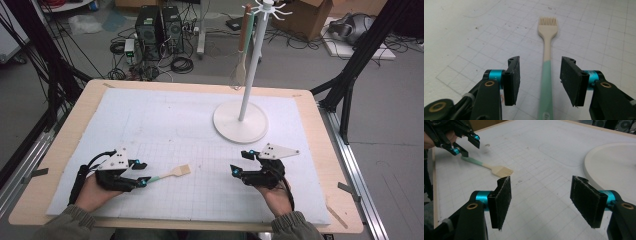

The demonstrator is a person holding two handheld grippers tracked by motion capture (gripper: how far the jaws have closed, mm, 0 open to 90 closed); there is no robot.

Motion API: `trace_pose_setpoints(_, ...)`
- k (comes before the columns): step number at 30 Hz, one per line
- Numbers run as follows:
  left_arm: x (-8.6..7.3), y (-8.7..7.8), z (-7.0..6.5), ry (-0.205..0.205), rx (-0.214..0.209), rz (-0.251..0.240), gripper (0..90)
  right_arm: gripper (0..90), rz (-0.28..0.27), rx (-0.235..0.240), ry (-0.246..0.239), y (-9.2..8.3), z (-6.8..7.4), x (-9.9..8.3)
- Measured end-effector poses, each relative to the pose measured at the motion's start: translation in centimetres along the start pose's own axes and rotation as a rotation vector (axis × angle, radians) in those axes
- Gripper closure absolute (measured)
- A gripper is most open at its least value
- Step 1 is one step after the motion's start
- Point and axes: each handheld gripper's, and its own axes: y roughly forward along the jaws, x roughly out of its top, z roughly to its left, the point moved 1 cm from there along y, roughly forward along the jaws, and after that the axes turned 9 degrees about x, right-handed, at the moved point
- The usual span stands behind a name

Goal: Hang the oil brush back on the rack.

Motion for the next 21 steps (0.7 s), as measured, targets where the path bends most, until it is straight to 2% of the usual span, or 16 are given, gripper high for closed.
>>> trace_pose_setpoints(8, -0.2, 0.9, -0.3, 0.004, -0.013, 0.055, 57.8, 31.5, -0.002, -0.006, -0.001, -0.1, 0.0, -0.1)
trace_pose_setpoints(16, -0.6, 1.1, -0.3, -0.019, -0.023, 0.068, 64.7, 31.5, 0.008, 0.002, -0.007, 0.4, 0.1, -0.1)
trace_pose_setpoints(21, -0.7, 1.2, -0.4, -0.012, -0.034, 0.090, 68.2, 31.5, 0.011, 0.006, -0.015, 0.6, 0.2, -0.1)
